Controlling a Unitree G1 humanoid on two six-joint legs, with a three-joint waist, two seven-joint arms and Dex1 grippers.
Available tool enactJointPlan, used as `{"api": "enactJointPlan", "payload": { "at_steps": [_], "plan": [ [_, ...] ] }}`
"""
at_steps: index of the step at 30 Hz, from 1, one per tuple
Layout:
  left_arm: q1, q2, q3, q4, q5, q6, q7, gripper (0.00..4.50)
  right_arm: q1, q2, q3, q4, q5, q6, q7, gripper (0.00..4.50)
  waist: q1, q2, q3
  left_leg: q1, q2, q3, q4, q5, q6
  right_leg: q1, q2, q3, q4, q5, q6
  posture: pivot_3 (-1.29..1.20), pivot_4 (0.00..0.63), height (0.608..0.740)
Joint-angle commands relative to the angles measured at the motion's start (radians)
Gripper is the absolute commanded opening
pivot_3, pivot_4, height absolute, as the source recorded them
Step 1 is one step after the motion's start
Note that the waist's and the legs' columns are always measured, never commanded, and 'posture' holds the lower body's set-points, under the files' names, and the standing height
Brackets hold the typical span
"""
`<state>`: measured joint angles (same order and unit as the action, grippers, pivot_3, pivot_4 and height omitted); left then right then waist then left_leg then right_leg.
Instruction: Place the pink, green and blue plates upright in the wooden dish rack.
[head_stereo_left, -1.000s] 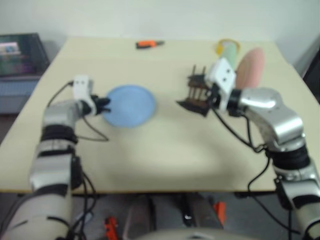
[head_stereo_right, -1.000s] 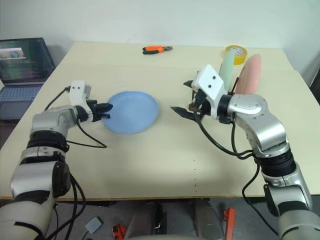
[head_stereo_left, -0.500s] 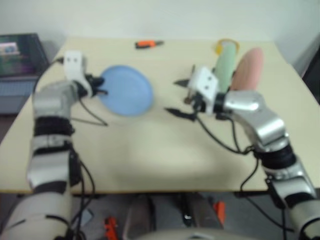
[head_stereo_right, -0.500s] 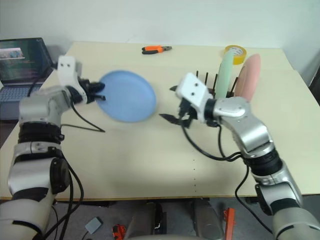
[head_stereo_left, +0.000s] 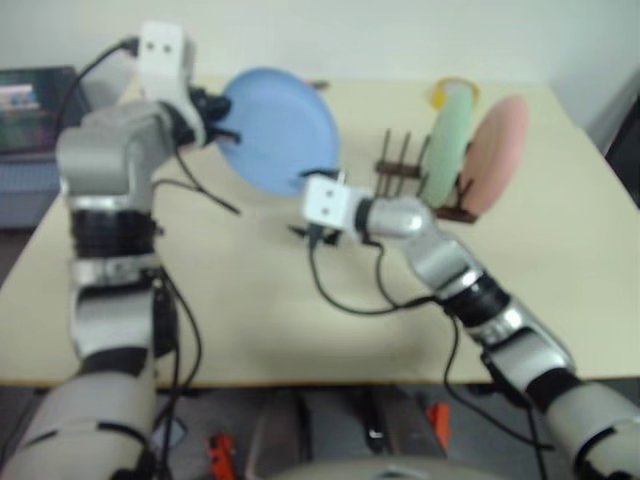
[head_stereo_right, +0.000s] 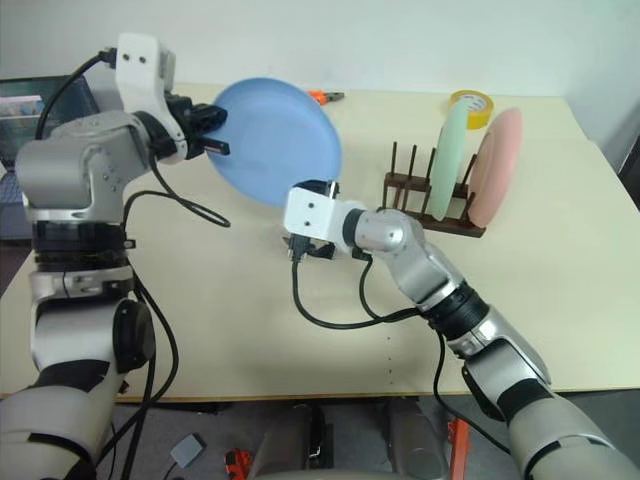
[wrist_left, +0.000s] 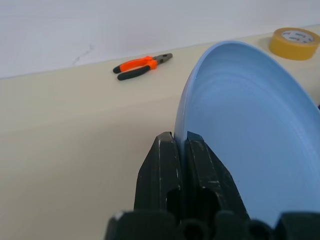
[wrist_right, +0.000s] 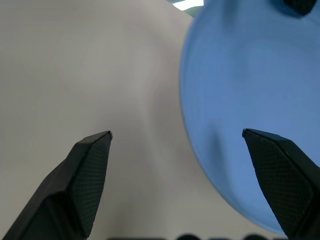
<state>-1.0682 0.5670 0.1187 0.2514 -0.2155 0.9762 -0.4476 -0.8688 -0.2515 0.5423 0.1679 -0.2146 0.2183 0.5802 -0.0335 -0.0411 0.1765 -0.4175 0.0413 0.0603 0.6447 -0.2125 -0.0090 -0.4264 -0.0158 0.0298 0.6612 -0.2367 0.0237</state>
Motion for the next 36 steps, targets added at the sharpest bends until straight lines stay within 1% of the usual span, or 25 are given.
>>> {"api": "enactJointPlan", "payload": {
  "at_steps": [1,2,5,14,15,16,20,26,29,35,36],
  "plan": [
    [-0.006,0.01,0.025,-0.099,-0.029,0.051,0.006,0.01,-0.024,0.022,-0.006,0.022,-0.047,-0.069,-0.03,4.5,0.0,0.0,0.0,0.0,0.0,0.0,0.0,0.0,0.0,0.0,0.0,0.0,0.0,0.0,0.0,0.0,0.15,0.74],
    [-0.004,0.011,0.024,-0.113,-0.033,0.062,0.006,0.01,-0.025,0.023,-0.004,0.038,-0.064,-0.089,-0.036,4.5,-0.001,0.0,0.0,0.0,0.0,0.0,0.0,0.0,0.0,0.0,0.0,0.0,0.0,0.0,0.0,0.0,0.15,0.74],
    [0.0,0.016,0.017,-0.14,-0.041,0.087,0.006,0.0,-0.031,0.023,-0.006,0.085,-0.104,-0.142,-0.051,3.87,0.0,0.0,0.0,0.0,0.0,0.0,0.0,0.0,0.0,0.0,0.0,0.001,0.001,0.0,0.0,0.0,0.15,0.74],
    [0.027,0.042,-0.007,-0.133,-0.016,0.064,0.015,0.0,-0.027,0.034,-0.033,0.09,-0.115,-0.185,-0.024,0.59,-0.001,0.0,0.0,0.001,0.0,0.0,0.0,0.0,0.0,0.0,0.0,0.004,0.001,0.0,-0.001,0.0,0.15,0.74],
    [0.027,0.041,-0.01,-0.132,-0.014,0.06,0.016,0.0,-0.027,0.035,-0.035,0.09,-0.116,-0.186,-0.022,0.25,-0.001,0.0,0.0,0.001,0.0,0.0,0.0,0.0,0.0,0.0,0.0,0.004,0.001,0.0,-0.001,0.0,0.15,0.74],
    [0.027,0.04,-0.011,-0.132,-0.014,0.058,0.017,0.0,-0.026,0.036,-0.038,0.089,-0.118,-0.187,-0.019,0.04,0.0,0.0,0.0,0.001,0.0,0.0,0.0,0.0,0.0,0.0,0.0,0.004,0.001,0.0,-0.001,0.0,0.15,0.74],
    [0.023,0.027,-0.014,-0.128,-0.019,0.052,0.023,0.0,-0.021,0.039,-0.041,0.092,-0.12,-0.187,-0.011,0.04,0.0,0.0,0.0,0.001,0.0,0.0,0.0,0.0,0.0,0.0,0.0,0.004,0.001,0.0,-0.001,0.0,0.15,0.74],
    [0.019,0.031,-0.054,-0.13,-0.021,0.051,-0.005,0.0,-0.018,0.043,-0.053,0.09,-0.121,-0.189,-0.022,0.04,0.0,0.0,0.0,0.001,0.0,0.0,0.0,0.0,0.0,0.0,0.0,0.005,0.001,0.0,-0.001,0.0,0.15,0.74],
    [0.017,0.034,-0.054,-0.116,-0.012,0.041,0.003,0.81,-0.016,0.043,-0.059,0.089,-0.12,-0.192,-0.026,0.0,-0.001,0.0,0.0,0.001,0.0,0.0,0.0,0.0,0.0,0.0,0.0,0.004,0.001,0.0,-0.001,0.0,0.15,0.74],
    [0.018,0.049,-0.059,-0.108,-0.007,0.031,-0.01,2.9,-0.015,0.049,-0.076,0.091,-0.119,-0.207,-0.046,0.0,0.0,0.0,0.0,0.001,0.0,0.0,0.0,0.0,0.0,0.0,0.0,0.005,0.001,0.0,-0.001,0.0,0.15,0.74],
    [0.017,0.048,-0.052,-0.104,-0.01,0.028,-0.011,3.31,-0.016,0.05,-0.079,0.093,-0.119,-0.21,-0.049,0.0,0.0,0.0,0.0,0.001,0.0,0.0,0.0,0.0,0.0,0.0,0.0,0.005,0.001,0.0,-0.001,0.0,0.15,0.74]
  ]
}}
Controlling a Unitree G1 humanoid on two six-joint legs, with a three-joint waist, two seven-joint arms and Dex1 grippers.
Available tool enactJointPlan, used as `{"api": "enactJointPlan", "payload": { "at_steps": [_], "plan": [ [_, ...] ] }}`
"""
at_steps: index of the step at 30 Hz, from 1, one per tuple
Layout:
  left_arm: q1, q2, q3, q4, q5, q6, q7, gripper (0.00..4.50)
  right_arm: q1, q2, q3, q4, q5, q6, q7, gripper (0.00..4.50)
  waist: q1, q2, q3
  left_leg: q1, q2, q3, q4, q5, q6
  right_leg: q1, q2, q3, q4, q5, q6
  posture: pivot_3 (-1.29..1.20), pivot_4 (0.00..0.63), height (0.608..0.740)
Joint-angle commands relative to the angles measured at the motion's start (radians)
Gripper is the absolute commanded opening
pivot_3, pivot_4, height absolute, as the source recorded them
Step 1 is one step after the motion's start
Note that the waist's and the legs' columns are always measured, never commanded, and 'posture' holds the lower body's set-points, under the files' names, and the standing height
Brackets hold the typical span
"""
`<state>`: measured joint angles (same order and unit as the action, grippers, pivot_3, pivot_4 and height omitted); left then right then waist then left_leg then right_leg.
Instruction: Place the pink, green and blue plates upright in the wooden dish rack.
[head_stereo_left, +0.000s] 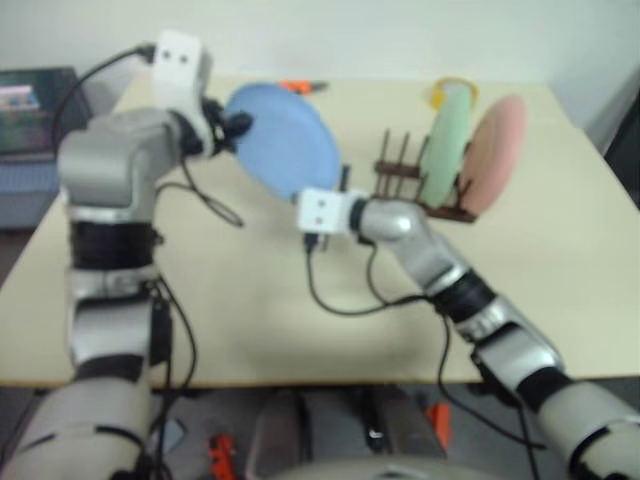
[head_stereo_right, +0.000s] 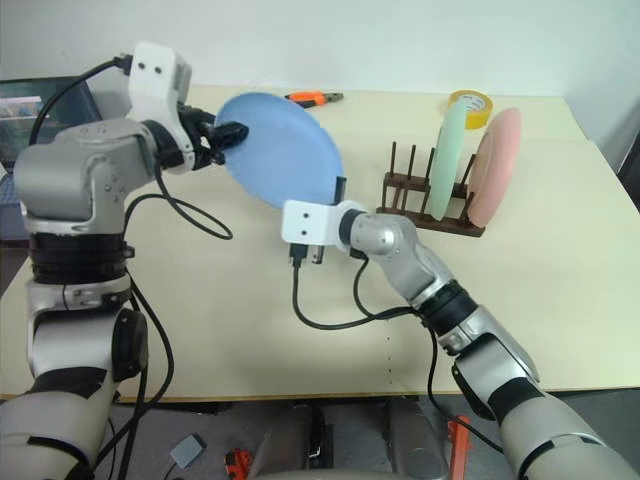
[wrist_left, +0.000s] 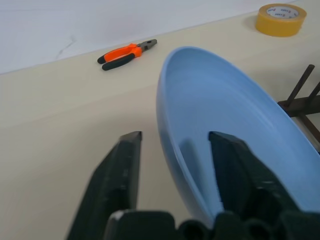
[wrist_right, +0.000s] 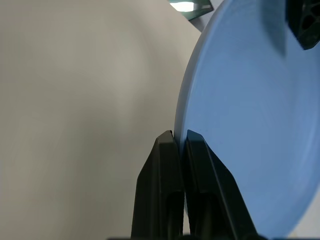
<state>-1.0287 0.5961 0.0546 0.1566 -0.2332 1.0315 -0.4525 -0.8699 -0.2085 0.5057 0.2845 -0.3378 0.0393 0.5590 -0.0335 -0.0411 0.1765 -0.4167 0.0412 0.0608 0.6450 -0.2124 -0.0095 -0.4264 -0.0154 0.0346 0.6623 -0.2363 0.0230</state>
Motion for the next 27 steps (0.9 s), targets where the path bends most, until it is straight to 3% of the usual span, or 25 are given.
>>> {"api": "enactJointPlan", "payload": {
  "at_steps": [1,2,7,12,17,22,27],
  "plan": [
    [-0.025,0.016,0.026,-0.008,-0.006,-0.03,-0.012,3.68,-0.015,0.009,-0.044,-0.022,0.003,-0.033,-0.03,0.0,-0.001,0.0,0.0,0.0,0.0,0.0,0.0,0.0,0.0,0.0,0.0,0.0,0.0,0.0,0.0,0.0,0.15,0.74],
    [-0.027,0.02,0.041,-0.017,-0.023,-0.042,-0.03,3.99,-0.016,0.01,-0.047,-0.019,0.002,-0.037,-0.033,0.0,-0.001,0.0,0.0,0.0,0.0,0.0,0.0,0.0,0.0,0.0,0.0,0.0,0.0,0.0,0.0,0.0,0.15,0.74],
    [-0.002,0.098,0.179,-0.117,-0.156,-0.191,-0.21,3.99,-0.029,0.023,-0.081,-0.01,0.028,-0.045,-0.05,0.0,-0.009,0.0,0.0,0.0,0.001,0.0,-0.001,0.0,0.0,-0.001,0.001,0.0,0.0,0.0,0.0,0.0,0.15,0.74],
    [0.178,0.18,0.347,-0.257,-0.326,-0.356,-0.447,3.99,-0.051,0.044,-0.157,-0.034,0.096,-0.003,-0.039,0.0,-0.02,0.0,0.0,0.0,0.002,0.001,-0.001,-0.001,-0.002,-0.001,-0.003,0.001,0.0,0.0,-0.001,0.0,0.15,0.74],
    [0.36,0.198,0.405,-0.283,-0.371,-0.442,-0.522,3.99,-0.074,0.05,-0.264,-0.04,0.198,0.065,-0.027,0.0,-0.019,0.0,0.0,0.001,0.002,0.0,0.0,-0.001,-0.003,-0.001,-0.002,0.0,0.001,-0.001,-0.002,0.0,0.15,0.74],
    [0.538,0.203,0.307,-0.353,-0.336,-0.501,-0.568,3.99,-0.126,0.049,-0.392,-0.082,0.336,0.16,-0.019,0.0,-0.013,0.0,0.0,0.001,0.002,0.001,0.001,-0.001,-0.002,0.0,-0.002,0.001,0.0,-0.001,-0.002,0.0,0.15,0.74],
    [0.591,0.196,0.2,-0.359,-0.255,-0.551,-0.532,3.99,-0.177,0.068,-0.515,-0.139,0.482,0.317,-0.052,0.0,-0.007,0.0,0.0,0.001,0.003,0.0,-0.001,-0.001,-0.003,0.0,-0.002,0.0,0.0,-0.002,-0.003,0.0,0.15,0.74]
  ]
}}
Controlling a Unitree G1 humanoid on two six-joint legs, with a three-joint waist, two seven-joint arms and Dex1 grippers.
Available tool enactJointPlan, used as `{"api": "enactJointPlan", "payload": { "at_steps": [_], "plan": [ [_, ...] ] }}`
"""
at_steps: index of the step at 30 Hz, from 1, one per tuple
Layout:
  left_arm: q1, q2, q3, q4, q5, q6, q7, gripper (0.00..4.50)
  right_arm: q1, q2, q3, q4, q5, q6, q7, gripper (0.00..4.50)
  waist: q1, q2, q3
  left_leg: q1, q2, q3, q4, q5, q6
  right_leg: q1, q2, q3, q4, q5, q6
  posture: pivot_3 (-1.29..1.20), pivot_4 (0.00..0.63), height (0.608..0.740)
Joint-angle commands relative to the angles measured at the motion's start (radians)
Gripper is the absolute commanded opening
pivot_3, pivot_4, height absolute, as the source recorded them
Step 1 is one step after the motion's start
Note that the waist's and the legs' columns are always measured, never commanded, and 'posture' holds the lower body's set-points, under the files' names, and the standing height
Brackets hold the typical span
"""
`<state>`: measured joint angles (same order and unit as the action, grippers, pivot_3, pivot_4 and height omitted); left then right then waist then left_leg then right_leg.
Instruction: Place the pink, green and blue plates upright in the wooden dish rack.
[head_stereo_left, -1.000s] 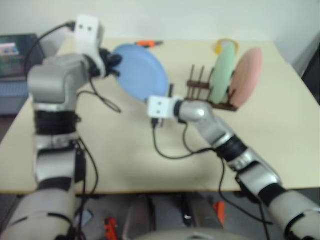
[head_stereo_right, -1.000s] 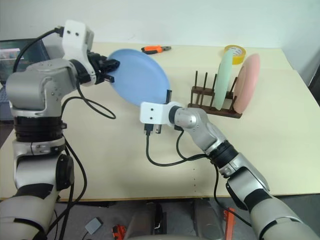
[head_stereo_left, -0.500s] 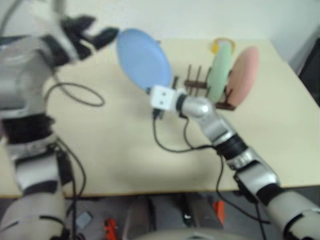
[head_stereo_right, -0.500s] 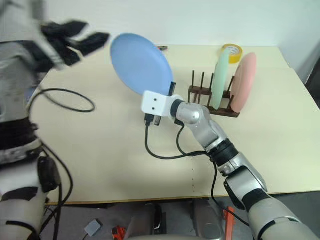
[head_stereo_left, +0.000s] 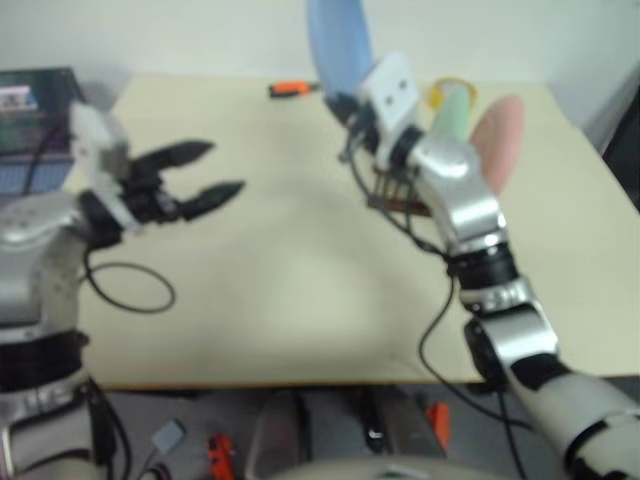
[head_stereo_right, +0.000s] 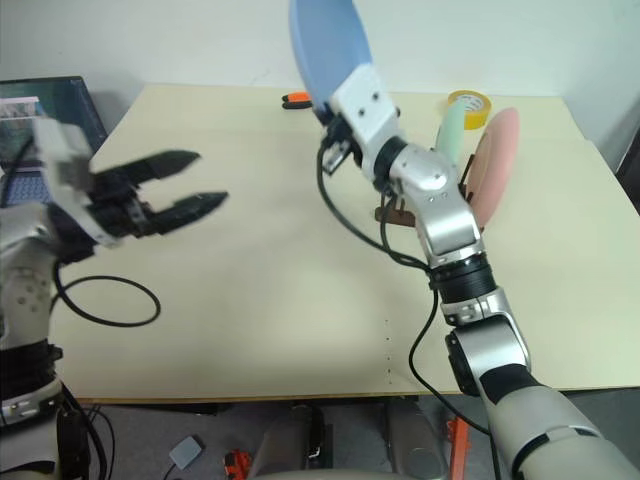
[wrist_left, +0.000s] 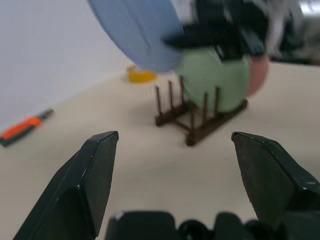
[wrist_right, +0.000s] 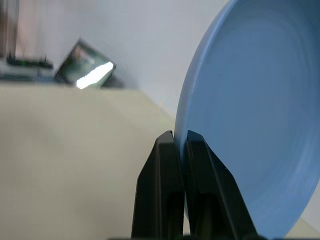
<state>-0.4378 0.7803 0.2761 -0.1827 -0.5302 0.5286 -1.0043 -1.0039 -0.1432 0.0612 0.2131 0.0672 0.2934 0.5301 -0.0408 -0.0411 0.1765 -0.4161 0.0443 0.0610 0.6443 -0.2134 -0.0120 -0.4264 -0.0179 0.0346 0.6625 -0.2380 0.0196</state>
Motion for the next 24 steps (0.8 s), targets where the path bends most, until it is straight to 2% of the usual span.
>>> {"api": "enactJointPlan", "payload": {
  "at_steps": [1,6,13,24],
  "plan": [
    [0.003,0.015,-0.033,-0.015,0.051,-0.059,0.021,3.99,-0.045,0.003,-0.086,-0.076,0.1,0.091,-0.028,0.0,0.001,0.0,0.0,0.0,0.0,0.0,0.0,0.0,0.0,0.0,0.0,0.0,0.0,0.0,-0.001,0.0,0.15,0.74],
    [0.007,0.012,-0.056,0.0,0.065,-0.068,0.025,3.99,-0.035,0.005,-0.176,-0.123,0.219,0.244,-0.078,0.0,0.001,0.0,0.0,0.0,0.001,0.0,-0.001,0.0,0.0,0.0,0.001,-0.001,0.0,-0.001,-0.002,0.0,0.15,0.74],
    [-0.002,0.008,-0.079,0.003,0.07,-0.062,0.036,3.99,0.016,-0.019,-0.226,-0.209,0.316,0.408,-0.133,0.0,0.001,0.0,0.0,0.0,0.001,0.0,-0.001,0.0,0.0,0.0,0.001,-0.001,-0.001,-0.001,-0.001,0.0,0.15,0.74],
    [-0.011,0.005,-0.106,0.006,0.072,-0.057,0.05,3.99,0.089,-0.052,-0.227,-0.277,0.352,0.489,-0.178,0.0,-0.001,0.0,0.0,0.0,0.001,0.0,-0.002,0.0,0.0,-0.001,0.001,0.0,-0.001,-0.002,0.0,0.0,0.15,0.74]
  ]
}}
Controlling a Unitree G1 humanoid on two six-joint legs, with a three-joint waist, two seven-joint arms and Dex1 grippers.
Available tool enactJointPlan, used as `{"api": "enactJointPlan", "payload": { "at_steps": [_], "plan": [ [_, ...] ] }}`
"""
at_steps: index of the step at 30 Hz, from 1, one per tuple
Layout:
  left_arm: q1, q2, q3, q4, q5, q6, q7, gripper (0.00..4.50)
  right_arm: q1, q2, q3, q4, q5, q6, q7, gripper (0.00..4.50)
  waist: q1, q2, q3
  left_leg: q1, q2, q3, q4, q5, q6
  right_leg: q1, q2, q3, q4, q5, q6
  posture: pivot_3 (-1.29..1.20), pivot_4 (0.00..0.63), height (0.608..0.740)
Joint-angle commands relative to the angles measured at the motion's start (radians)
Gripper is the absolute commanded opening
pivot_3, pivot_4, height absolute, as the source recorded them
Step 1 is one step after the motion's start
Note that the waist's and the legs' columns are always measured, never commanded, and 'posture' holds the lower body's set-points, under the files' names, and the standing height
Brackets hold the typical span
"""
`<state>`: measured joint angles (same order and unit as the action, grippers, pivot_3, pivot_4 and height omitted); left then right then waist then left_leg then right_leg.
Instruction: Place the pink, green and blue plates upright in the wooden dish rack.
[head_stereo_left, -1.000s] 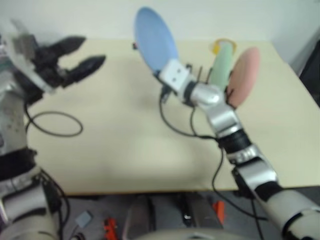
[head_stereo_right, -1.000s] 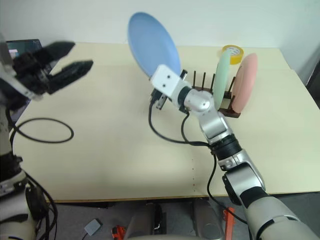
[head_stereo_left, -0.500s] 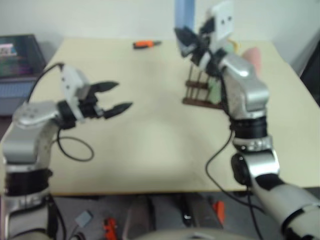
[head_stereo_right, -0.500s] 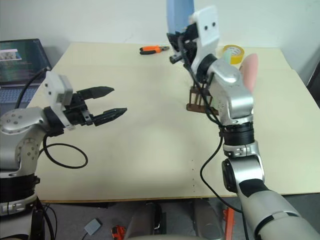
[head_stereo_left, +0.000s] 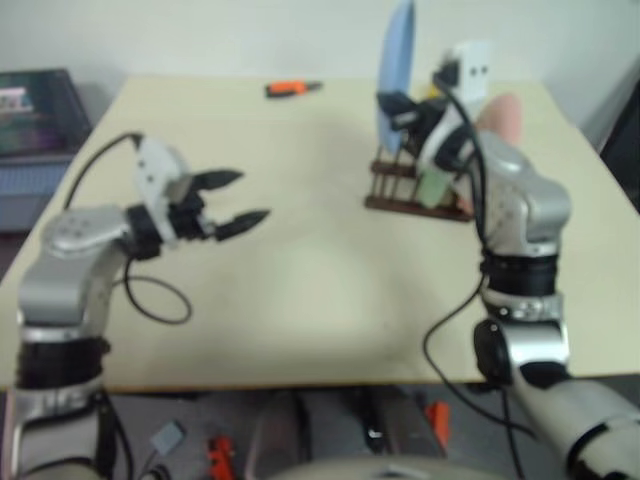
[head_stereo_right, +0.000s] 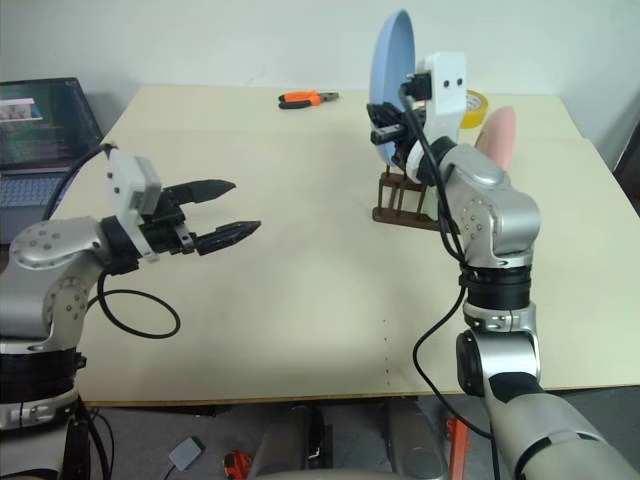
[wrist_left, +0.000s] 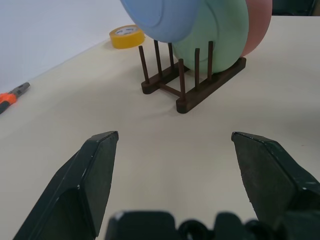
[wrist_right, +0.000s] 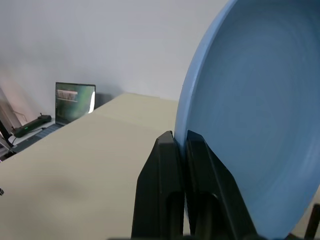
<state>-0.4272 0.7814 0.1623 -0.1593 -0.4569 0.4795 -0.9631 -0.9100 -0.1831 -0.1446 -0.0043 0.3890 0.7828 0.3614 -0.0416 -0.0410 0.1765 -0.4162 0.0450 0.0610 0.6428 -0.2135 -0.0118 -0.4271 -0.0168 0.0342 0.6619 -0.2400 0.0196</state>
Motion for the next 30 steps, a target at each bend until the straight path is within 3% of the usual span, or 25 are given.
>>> {"api": "enactJointPlan", "payload": {
  "at_steps": [1,30],
  "plan": [
    [-0.022,0.005,0.007,-0.017,-0.002,-0.008,0.009,3.99,-0.001,-0.014,-0.021,-0.061,0.033,0.003,-0.01,0.0,0.0,0.0,0.0,0.0,0.0,0.0,0.0,0.0,0.0,0.0,0.0,0.0,0.0,0.0,0.0,0.0,0.15,0.74],
    [-0.028,0.009,-0.011,0.001,0.004,-0.012,0.013,3.99,0.034,-0.027,-0.058,-0.046,0.123,0.06,-0.059,0.0,0.0,0.0,0.0,0.0,0.0,0.0,-0.001,0.0,0.0,0.0,0.003,0.0,-0.001,0.0,0.001,0.0,0.15,0.74]
  ]
}}
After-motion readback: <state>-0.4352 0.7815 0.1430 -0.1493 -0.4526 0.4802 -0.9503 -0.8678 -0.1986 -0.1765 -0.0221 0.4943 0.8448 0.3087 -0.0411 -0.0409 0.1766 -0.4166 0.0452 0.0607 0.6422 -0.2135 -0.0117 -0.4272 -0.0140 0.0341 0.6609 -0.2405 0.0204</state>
